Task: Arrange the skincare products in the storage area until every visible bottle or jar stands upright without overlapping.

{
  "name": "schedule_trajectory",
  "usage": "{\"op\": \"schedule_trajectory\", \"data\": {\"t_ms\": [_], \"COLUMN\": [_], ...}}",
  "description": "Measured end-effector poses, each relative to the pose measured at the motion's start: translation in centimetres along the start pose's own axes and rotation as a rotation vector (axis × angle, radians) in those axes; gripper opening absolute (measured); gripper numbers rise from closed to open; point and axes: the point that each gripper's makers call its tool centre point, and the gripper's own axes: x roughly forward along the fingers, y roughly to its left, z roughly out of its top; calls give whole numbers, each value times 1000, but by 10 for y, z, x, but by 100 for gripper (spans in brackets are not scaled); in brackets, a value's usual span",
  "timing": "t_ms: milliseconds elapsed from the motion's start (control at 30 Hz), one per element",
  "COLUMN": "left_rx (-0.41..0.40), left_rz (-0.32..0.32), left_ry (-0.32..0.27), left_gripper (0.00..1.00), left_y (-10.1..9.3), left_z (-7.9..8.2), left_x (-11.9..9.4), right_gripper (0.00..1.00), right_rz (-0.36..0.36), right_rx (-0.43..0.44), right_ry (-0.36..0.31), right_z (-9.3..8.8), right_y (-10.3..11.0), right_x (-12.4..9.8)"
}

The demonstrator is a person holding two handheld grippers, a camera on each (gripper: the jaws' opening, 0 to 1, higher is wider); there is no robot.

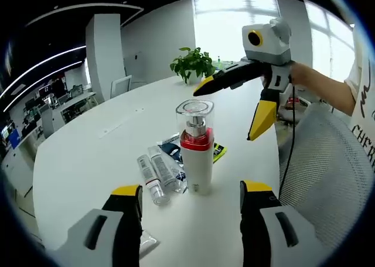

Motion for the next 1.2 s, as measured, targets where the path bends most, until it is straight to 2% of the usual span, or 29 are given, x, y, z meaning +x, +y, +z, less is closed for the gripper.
{"op": "schedule_trajectory", "data": {"t_ms": [167,333,433,700,933,1067,1133,1200], "left_rx": [-10,-11,-22,-42,-62,-80,-87,-83], "left_rz": [30,55,66,97,118,133,137,131], "left_ry": [5,-8,-8,-44,-57,-64,-44,-27], "left_gripper": [73,84,85,98,99,99,99,99], "left_y": [3,7,12,15,20,22,22,22], "left_z": [0,1,-1,3,-3,-6,-10,-15], "left_x": [-15,-27,-34,-53,-66,-75,-76,-77], "right_gripper": [95,99,99,100,99,99,99,99], "right_rz": [-1,-21,-34,-71,-95,-90,-113,-129], "right_rx": [3,-4,3,8,-25,1,-14,-29], "right_ry": [26,49,61,86,96,105,87,113], "right_z": [-4,-7,-8,-9,-14,-19,-16,-20], "right_y": [4,3,5,9,16,20,17,15], "right_x": [-6,-13,-19,-34,-41,-45,-46,-46]}}
